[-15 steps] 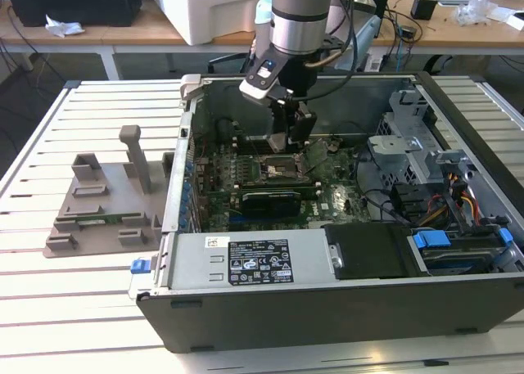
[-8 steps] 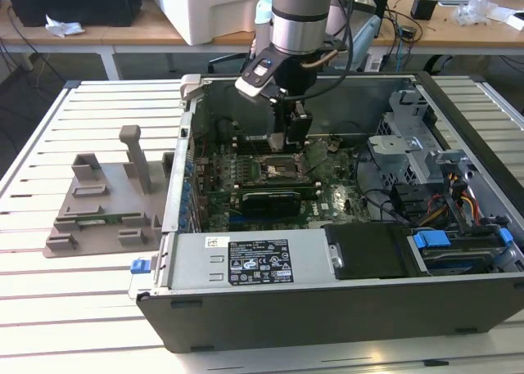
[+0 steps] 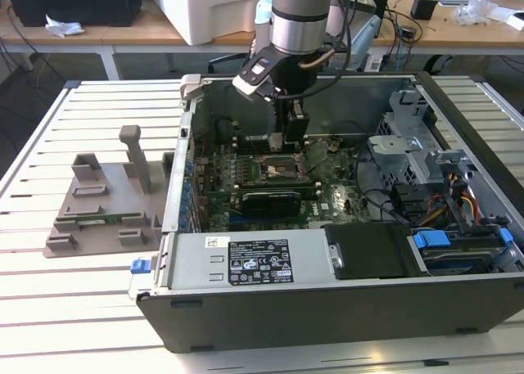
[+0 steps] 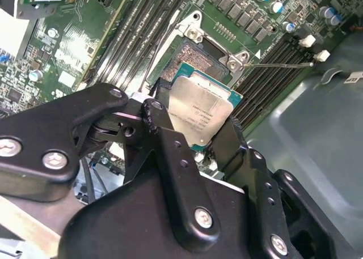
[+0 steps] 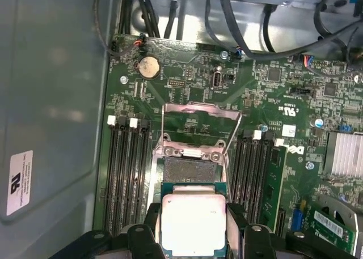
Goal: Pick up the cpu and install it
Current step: 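Place the cpu into insertion slot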
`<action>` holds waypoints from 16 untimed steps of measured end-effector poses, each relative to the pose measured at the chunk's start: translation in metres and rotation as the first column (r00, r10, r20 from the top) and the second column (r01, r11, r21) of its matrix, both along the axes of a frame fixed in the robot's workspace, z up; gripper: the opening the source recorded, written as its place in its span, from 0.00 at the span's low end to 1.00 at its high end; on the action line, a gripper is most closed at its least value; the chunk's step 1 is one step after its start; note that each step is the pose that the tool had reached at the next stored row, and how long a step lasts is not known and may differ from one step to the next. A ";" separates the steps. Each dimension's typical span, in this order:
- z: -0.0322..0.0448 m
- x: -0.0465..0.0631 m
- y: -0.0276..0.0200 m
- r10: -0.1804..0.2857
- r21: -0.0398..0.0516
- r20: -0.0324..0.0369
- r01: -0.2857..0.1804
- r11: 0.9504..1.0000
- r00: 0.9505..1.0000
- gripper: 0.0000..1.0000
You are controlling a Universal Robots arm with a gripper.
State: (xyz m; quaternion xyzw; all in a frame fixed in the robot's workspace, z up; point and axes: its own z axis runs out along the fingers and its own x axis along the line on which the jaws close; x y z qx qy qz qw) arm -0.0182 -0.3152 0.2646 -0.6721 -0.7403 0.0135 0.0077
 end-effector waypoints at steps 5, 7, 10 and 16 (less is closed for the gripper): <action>-0.0007 0.000 -0.0001 -0.022 0.000 0.000 0.022 1.000 1.000 0.54; -0.0040 0.000 0.0000 -0.022 0.000 0.000 0.022 1.000 1.000 0.54; -0.0071 0.000 0.0000 -0.022 0.000 0.000 0.022 1.000 1.000 0.54; -0.0141 0.000 0.0000 -0.022 0.000 0.000 0.022 1.000 1.000 0.54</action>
